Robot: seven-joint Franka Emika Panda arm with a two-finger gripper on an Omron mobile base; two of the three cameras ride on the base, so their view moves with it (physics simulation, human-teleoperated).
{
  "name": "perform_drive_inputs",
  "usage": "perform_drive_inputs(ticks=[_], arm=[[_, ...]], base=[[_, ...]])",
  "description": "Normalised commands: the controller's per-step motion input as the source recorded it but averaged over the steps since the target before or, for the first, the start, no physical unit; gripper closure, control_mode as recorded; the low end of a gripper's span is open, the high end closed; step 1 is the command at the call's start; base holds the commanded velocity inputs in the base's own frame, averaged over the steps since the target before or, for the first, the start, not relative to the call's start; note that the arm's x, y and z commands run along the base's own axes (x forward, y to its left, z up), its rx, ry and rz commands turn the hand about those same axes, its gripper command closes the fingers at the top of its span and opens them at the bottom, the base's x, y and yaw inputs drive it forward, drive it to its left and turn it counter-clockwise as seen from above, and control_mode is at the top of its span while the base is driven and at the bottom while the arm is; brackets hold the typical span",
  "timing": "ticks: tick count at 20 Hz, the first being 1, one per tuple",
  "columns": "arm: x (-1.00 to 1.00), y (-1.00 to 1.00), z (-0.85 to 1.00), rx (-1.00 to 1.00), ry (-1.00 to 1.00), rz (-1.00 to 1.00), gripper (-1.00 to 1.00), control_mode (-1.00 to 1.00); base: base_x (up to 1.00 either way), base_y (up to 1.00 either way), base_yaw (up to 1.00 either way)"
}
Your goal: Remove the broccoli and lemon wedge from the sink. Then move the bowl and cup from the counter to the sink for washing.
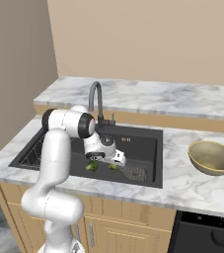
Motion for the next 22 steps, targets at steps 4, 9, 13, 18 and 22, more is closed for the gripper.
perform_drive_inputs(ticks=[4,9,13,18,22], arm=[[0.15,0.00,-0.08,0.00,0.00,0.00,-1.00,-1.00],[0.13,0.00,-0.09,0.00,0.00,0.00,-1.00,-1.00],[0.15,0.00,-0.10,0.00,0.02,0.00,-1.00,-1.00],[0.14,0.00,-0.13,0.00,0.05,0.00,-1.00,-1.00],[0.12,0.00,-0.14,0.00,0.06,0.00,-1.00,-1.00]], base=[[0.00,0.00,0.00],[0.00,0.00,0.00],[0.00,0.00,0.00],[0.00,0.00,0.00],[0.00,0.00,0.00]])
